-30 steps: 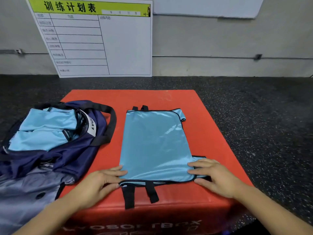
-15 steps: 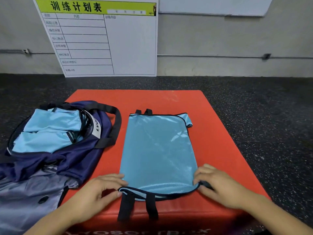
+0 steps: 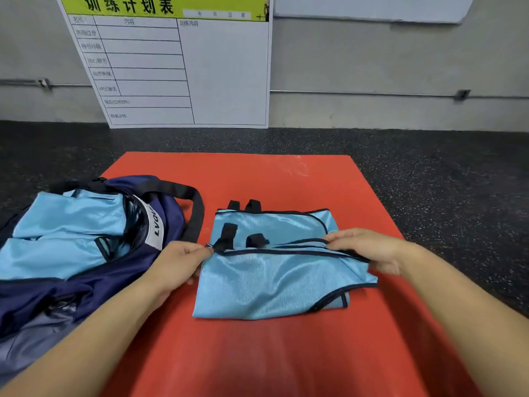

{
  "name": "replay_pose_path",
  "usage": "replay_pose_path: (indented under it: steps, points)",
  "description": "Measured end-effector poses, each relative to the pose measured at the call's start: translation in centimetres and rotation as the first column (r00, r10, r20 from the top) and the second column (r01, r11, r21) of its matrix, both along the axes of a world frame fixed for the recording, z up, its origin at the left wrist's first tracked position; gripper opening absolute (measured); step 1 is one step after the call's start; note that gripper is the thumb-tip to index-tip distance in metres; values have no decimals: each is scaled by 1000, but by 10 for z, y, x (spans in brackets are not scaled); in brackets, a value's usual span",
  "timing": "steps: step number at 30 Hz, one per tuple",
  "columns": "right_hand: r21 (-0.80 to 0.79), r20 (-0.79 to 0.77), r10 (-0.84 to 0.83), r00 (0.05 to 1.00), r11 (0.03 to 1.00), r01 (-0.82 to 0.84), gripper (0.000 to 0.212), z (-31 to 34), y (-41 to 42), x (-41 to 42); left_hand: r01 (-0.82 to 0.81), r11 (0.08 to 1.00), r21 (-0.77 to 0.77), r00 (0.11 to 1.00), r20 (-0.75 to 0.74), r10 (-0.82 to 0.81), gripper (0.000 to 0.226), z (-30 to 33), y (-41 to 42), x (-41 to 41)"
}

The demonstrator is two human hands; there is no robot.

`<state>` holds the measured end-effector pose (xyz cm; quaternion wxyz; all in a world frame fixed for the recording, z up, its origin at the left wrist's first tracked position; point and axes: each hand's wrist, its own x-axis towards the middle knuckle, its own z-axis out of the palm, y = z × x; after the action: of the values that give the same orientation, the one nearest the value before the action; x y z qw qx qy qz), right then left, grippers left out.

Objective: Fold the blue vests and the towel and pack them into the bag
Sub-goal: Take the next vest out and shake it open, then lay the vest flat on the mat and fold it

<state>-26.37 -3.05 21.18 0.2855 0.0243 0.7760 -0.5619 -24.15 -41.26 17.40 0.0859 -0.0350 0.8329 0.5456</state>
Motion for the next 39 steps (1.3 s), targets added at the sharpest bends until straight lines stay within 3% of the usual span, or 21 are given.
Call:
replay_pose_path:
  steps: [2,4,8,12,14,17,20,22,24,28,33,36,39]
  points:
    - [-19,127,-48,991,998,51,53,-11,-1,-9,-92,995,-28,994,63,93,41,-14,3,-13]
    - [-172,204,-100,974,976,136,81,-18,6,-12,-130,991,-27,987,91,132,39,-21,5,-16]
    - [-502,304,-55,951,839,210,70,-27,34,-7,-115,987,112,993,-7,116,9,-16,4,-7]
    - [-685,330,62,942,702,194,75,-37,47,14,120,984,133,992,-55,-113,24,-21,-5,5]
    - [-586,283,50,958,800,131,70,-33,41,19,181,981,70,983,-28,-180,27,-23,-5,6]
    - [-165,49,-5,999,986,13,43,-26,15,19,167,986,-17,982,-83,-168,21,-32,-3,0]
    - [61,-195,-29,980,997,42,19,-33,-11,21,121,981,-153,973,-176,-148,21,-47,-4,1]
    - [157,-378,-68,923,978,137,18,-46,-16,21,77,978,-194,966,-230,-122,30,-51,-3,3]
    - [189,-491,-86,867,961,202,23,-54,-17,20,47,983,-180,963,-254,-93,40,-50,1,2]
    - [106,-553,-162,817,959,262,33,-54,-20,12,23,989,-145,963,-264,-61,51,-52,0,-11]
    - [23,-627,-202,752,960,278,35,-30,-21,-19,55,996,-65,933,-351,-75,46,-27,4,-49]
    - [19,-625,-209,752,959,283,36,-30,-21,-44,13,997,-75,931,-362,-39,47,-22,10,-73]
    - [108,-570,-144,809,963,247,35,-46,-21,-65,-11,984,-179,955,-294,-43,49,-37,11,-84]
